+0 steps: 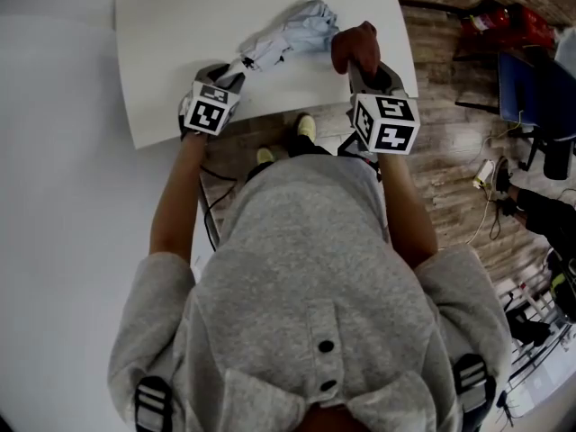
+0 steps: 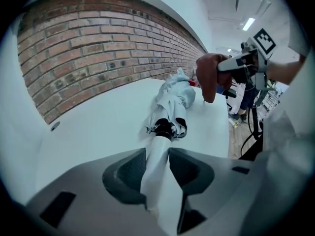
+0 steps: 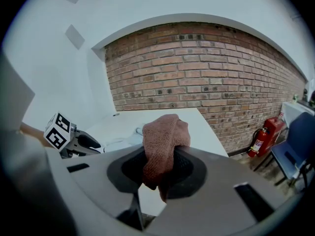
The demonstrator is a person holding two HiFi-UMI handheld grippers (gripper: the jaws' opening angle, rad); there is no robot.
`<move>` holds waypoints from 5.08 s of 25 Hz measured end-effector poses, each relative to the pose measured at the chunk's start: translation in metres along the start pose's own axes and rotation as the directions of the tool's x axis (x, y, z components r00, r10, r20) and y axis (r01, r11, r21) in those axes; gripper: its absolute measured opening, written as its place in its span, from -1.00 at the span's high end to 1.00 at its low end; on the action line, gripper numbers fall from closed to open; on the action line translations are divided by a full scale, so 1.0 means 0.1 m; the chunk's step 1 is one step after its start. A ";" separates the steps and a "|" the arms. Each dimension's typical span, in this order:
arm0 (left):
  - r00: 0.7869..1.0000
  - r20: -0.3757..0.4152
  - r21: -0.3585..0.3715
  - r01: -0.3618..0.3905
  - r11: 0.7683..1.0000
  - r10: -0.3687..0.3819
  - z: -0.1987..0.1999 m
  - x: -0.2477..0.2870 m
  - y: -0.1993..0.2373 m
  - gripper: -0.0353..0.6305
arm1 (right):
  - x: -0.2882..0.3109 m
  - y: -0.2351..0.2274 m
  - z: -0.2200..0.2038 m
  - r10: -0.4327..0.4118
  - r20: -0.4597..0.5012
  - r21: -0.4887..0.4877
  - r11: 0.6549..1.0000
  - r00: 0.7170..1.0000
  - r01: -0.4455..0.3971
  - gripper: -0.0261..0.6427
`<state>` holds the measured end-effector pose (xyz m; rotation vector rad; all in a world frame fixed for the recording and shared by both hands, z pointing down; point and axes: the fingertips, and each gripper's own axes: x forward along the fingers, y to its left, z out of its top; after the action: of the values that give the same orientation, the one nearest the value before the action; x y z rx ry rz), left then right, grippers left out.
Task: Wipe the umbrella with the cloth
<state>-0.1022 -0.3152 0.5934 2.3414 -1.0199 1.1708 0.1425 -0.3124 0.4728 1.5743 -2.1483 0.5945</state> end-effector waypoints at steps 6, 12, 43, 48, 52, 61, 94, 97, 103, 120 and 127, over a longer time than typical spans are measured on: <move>0.998 -0.009 -0.033 0.054 0.998 -0.055 -0.05 -0.03 -0.19 0.45 | 0.17 -0.13 0.07 -0.014 0.000 -0.027 1.000 1.000 0.014 0.67; 0.998 -0.014 -0.047 0.056 0.997 -0.057 -0.05 -0.01 -0.18 0.45 | 0.43 -0.21 0.10 -0.019 -0.021 -0.065 0.998 1.000 0.017 0.67; 0.995 -0.011 -0.051 0.099 0.994 -0.099 -0.06 0.01 -0.28 0.45 | 1.06 0.95 -0.58 0.204 -0.258 -0.090 0.968 0.944 -0.233 0.67; 0.995 -0.014 -0.054 0.095 0.994 -0.096 -0.06 0.01 -0.28 0.45 | 1.02 1.17 -0.59 0.254 -0.274 -0.101 0.952 0.928 -0.290 0.67; 0.996 -0.010 -0.056 0.088 0.995 -0.088 -0.07 -0.01 -0.27 0.45 | 0.96 1.40 -0.62 0.289 -0.290 -0.131 0.932 0.913 -0.337 0.67; 0.996 0.000 -0.054 0.090 0.994 -0.090 -0.07 0.00 -0.26 0.45 | 0.79 2.00 -0.52 0.473 -0.292 -0.180 0.827 0.832 -0.533 0.67; 0.995 -0.026 -0.069 0.090 0.994 -0.092 -0.09 0.01 -0.29 0.45 | 1.19 0.98 0.10 0.429 -0.404 -0.311 0.766 0.808 -0.563 0.67; 0.996 -0.026 -0.066 0.089 0.994 -0.091 -0.07 -0.01 -0.28 0.45 | 1.19 0.86 0.19 0.397 -0.401 -0.349 0.767 0.825 -0.539 0.67; 0.996 -0.021 -0.065 0.087 0.994 -0.089 -0.05 -0.04 -0.29 0.45 | 1.15 0.65 0.36 0.342 -0.383 -0.403 0.774 0.858 -0.489 0.67; 0.996 -0.017 -0.067 0.083 0.994 -0.085 -0.07 -0.01 -0.27 0.45 | 1.27 -0.24 0.69 0.099 -0.314 -0.555 0.788 0.944 -0.267 0.67; 0.997 -0.015 -0.066 0.071 0.995 -0.072 -0.08 -0.01 -0.27 0.45 | 1.34 -0.51 0.98 0.009 -0.261 -0.602 0.780 0.965 -0.170 0.67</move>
<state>-0.0875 -0.2916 0.5985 2.2929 -0.9463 1.1126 0.1465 -0.4858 0.4714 0.9790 -1.9500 0.0633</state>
